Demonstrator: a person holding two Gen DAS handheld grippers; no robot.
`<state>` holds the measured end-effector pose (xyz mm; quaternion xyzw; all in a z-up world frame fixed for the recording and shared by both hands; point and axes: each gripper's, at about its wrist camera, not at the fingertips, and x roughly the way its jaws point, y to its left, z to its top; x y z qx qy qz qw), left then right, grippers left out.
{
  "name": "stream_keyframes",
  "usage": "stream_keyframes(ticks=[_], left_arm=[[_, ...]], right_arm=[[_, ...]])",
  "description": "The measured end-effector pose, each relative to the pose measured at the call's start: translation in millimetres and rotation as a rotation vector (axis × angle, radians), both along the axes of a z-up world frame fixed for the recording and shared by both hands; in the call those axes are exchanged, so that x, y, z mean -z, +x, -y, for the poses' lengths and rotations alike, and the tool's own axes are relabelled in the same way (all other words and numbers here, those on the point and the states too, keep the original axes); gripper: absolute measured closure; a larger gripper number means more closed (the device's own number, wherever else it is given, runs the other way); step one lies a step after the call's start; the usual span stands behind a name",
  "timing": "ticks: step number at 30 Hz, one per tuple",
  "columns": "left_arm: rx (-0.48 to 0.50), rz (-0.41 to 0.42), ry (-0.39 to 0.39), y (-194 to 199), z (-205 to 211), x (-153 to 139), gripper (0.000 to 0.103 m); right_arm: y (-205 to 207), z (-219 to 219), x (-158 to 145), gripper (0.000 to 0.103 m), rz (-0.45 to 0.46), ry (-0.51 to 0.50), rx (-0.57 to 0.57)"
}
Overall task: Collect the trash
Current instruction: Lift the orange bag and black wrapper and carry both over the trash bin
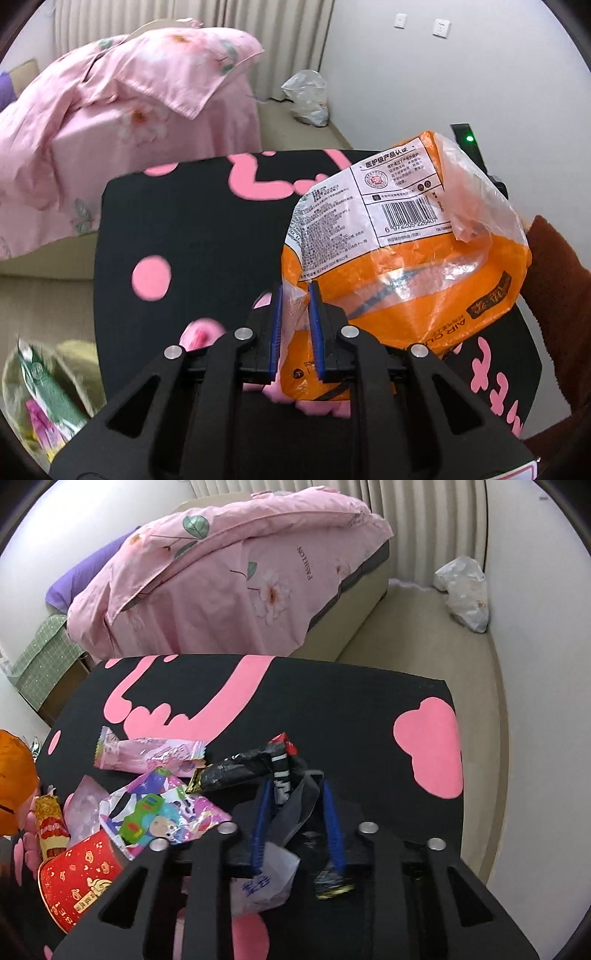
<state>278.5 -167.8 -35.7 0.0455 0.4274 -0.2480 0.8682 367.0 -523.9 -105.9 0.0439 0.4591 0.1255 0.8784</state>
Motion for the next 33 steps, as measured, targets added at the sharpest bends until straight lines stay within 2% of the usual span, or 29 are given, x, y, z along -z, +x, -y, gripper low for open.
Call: stream_keyframes(ticks=[5, 10, 12, 14, 18, 24, 25, 27, 29, 31, 33], left_arm=[[-0.048, -0.01, -0.038, -8.0, -25.0, 9.1, 0.089], [-0.067, -0.005, -0.042, -26.3, -40.3, 9.6, 0.089], [-0.072, 0.009, -0.029, -35.3, -46.6, 9.0, 0.089], [-0.074, 0.018, -0.019, -45.1, -52.8, 8.5, 0.089], [-0.077, 0.032, -0.003, -65.8, -66.2, 9.6, 0.089], [-0.105, -0.015, -0.057, -88.2, -87.0, 19.5, 0.089], [-0.107, -0.023, -0.069, -90.6, -88.9, 20.8, 0.086], [-0.103, -0.049, -0.113, -95.9, -94.1, 22.5, 0.071], [-0.089, -0.071, -0.157, -100.0, -98.6, 22.5, 0.063], [-0.068, -0.078, -0.186, -104.7, -101.4, 19.3, 0.06], [-0.051, -0.064, -0.202, -109.4, -102.3, 14.6, 0.052]], right_arm=[[-21.7, 4.3, -21.7, 0.081, 0.053, -0.057, 0.076], [-56.1, 16.9, -65.9, 0.081, 0.153, -0.104, 0.214], [-74.3, 17.4, -85.5, 0.081, 0.197, -0.101, 0.258], [-92.7, 14.9, -100.6, 0.081, 0.218, -0.055, 0.281], [-128.3, -11.6, -115.4, 0.081, 0.24, -0.031, 0.264], [-175.5, -72.6, -120.5, 0.081, 0.241, 0.024, 0.147], [-181.4, -80.5, -119.3, 0.081, 0.235, 0.04, 0.133], [-194.5, -98.1, -115.0, 0.081, 0.219, 0.065, 0.098], [-204.3, -112.1, -110.4, 0.081, 0.213, 0.053, 0.079], [-212.3, -123.0, -105.9, 0.081, 0.206, 0.045, 0.067], [-220.9, -128.8, -100.7, 0.081, 0.198, 0.058, 0.072]])
